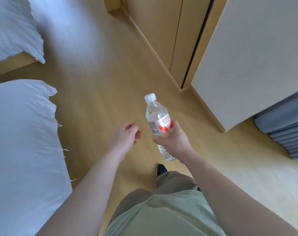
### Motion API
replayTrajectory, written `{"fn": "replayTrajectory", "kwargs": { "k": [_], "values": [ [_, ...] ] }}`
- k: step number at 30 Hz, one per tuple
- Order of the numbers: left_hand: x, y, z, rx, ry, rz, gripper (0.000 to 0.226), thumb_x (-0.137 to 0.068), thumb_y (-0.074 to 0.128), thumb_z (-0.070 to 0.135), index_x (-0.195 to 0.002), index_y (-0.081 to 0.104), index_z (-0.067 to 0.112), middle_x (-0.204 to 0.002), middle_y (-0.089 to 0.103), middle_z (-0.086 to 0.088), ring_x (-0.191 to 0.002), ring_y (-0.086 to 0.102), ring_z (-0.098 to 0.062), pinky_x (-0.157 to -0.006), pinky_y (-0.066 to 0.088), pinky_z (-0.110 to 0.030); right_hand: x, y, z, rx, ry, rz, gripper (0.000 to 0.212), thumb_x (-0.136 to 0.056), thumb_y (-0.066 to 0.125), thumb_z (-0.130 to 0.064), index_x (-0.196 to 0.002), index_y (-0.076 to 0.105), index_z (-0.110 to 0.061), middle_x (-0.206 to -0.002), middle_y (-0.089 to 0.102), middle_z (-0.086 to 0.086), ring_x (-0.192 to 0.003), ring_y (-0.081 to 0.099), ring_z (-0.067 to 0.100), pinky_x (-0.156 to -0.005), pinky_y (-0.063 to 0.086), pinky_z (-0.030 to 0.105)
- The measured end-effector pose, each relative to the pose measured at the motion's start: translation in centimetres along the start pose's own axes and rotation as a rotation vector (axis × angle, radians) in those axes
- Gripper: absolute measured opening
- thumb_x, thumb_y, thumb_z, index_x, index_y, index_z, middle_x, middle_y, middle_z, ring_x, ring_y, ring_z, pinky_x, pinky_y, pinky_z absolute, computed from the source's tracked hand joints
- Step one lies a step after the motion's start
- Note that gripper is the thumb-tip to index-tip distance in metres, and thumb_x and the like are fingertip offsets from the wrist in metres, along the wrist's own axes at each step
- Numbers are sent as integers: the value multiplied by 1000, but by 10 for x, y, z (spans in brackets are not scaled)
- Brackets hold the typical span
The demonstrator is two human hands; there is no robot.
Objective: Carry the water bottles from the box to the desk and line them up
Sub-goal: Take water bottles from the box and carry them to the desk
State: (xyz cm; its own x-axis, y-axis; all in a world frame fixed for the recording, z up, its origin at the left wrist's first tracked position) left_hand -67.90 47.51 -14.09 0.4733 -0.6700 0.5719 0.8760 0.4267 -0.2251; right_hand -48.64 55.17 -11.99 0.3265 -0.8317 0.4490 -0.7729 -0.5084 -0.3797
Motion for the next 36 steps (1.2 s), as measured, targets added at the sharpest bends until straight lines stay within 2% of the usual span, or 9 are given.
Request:
{"fn": "replayTrajectory", "kwargs": {
  "k": [8,18,27,32,36],
  "values": [
    [-72,-38,51,62,-38,80,6,-101,56,32,-103,62,29,-99,76,0,-89,75,-13,-81,61,-34,-99,11,-55,-7,19,-49,49,-75,85,-27,-110,50,-29,-103,66,-9,-89,64,6,-64,49,22],
    [-202,-111,106,83,-65,73,18,-101,56,31,-116,62,23,-97,76,0,-90,75,-15,-84,61,-36,-218,71,-129,-27,73,-46,46,-71,84,-29,-101,49,-35,-100,70,-9,-89,68,6,-64,49,24],
    [-304,-207,170,52,-50,58,7,-100,56,30,-102,62,27,-96,76,-2,-85,74,-13,-76,58,-29,-315,143,-242,-10,38,-58,45,-73,82,-30,-101,48,-39,-98,69,-12,-83,66,0,-60,46,19],
    [-351,-243,195,59,-64,70,13,-99,57,29,-107,64,22,-95,76,-3,-82,74,-13,-80,59,-33,-367,166,-290,12,5,-61,45,-74,81,-30,-102,47,-39,-102,68,-11,-91,67,6,-69,52,26],
    [-394,-265,210,93,-89,90,11,-100,57,28,-104,64,21,-97,76,-7,-78,72,-13,-85,60,-38,-413,181,-319,21,4,-76,54,-75,82,-27,-117,50,-32,-106,69,-10,-97,67,10,-80,57,31]
  ]
}}
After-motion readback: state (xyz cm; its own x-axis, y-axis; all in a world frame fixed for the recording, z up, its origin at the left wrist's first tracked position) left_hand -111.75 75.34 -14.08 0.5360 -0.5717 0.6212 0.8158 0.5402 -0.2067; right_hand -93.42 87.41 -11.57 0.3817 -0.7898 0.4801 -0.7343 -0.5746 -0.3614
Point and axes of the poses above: each hand's wrist, its own x-axis away from the middle knuckle, its own y-axis out of the palm, z = x × y, the point moved 10 cm from there along -x, towards the middle knuckle
